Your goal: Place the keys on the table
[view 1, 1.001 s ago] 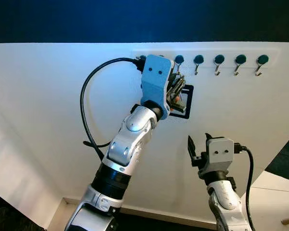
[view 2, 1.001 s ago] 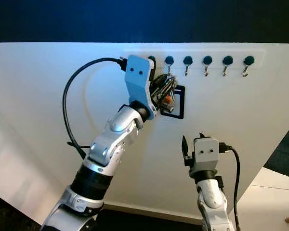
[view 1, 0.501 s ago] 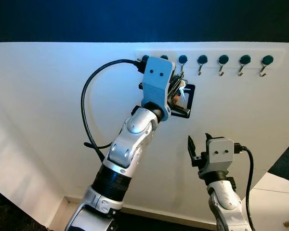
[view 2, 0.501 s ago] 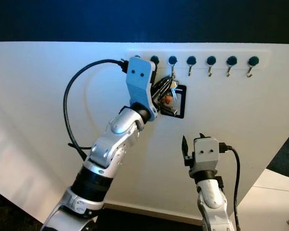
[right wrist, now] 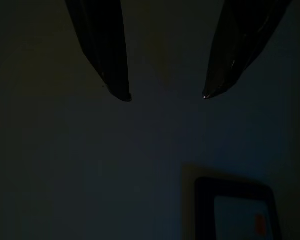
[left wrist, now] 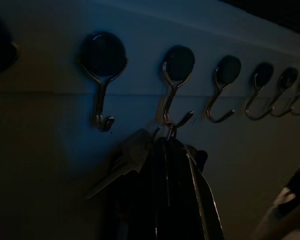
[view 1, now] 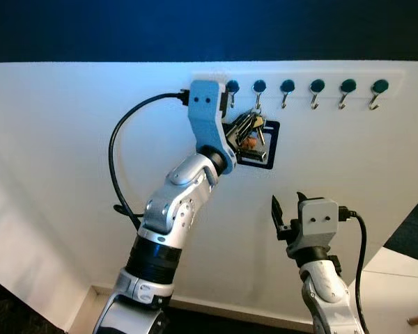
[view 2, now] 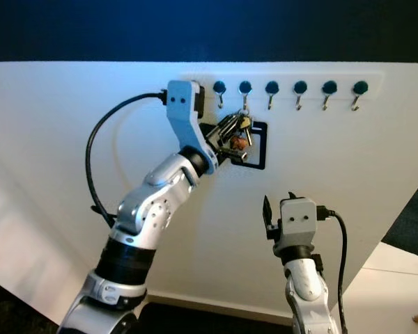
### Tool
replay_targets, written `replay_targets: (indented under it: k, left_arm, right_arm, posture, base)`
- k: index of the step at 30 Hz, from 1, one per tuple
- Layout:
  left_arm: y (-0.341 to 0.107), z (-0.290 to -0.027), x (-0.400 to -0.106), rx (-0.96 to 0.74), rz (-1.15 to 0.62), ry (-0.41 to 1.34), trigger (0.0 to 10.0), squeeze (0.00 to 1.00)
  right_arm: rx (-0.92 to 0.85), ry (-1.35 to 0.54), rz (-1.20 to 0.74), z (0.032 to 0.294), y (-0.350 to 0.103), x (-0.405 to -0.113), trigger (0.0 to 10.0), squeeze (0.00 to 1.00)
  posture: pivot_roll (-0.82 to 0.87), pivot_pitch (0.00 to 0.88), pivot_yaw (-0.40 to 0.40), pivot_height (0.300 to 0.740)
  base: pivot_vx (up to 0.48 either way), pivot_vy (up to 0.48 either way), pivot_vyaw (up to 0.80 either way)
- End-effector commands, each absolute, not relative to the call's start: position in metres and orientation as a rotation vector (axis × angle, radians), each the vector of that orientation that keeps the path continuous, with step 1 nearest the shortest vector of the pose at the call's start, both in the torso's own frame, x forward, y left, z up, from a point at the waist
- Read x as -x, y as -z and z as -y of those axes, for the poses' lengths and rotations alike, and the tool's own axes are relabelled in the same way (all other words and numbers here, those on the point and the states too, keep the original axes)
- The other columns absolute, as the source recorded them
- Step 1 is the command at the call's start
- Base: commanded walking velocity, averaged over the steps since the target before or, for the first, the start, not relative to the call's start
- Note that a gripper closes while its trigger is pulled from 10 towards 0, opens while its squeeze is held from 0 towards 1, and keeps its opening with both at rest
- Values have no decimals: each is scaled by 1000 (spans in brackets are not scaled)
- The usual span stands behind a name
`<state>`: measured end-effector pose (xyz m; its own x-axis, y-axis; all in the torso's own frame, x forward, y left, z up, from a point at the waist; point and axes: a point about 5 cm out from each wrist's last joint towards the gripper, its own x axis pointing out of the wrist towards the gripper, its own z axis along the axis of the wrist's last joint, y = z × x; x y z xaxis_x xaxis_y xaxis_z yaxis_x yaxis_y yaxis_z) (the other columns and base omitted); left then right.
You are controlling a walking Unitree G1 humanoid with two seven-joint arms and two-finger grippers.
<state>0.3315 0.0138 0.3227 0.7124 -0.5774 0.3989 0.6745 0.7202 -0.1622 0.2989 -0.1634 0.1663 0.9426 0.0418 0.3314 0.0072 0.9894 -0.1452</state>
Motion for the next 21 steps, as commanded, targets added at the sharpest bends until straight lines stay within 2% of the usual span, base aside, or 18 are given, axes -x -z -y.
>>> replay_targets:
  k: [1,13,21]
  left_arm:
    - [-323,10,-324,414,288,778,10000,0]
    - [-351,1,-323,561,361,838,10000,0]
    - [-361,-3,-315,584,403,889,10000,0]
  right_arm:
    - [146,-27,324,160,-161,-299,10000,0]
    - [150,-18,324,162,-160,-297,10000,0]
    - [149,-18,324,162,-160,-298,10000,0]
  posture:
    - [-17,157,89,740]
    - [-22,157,96,740]
    - [-20,159,94,740]
  base:
    - [0,0,0]
    - [0,0,0]
    - [0,0,0]
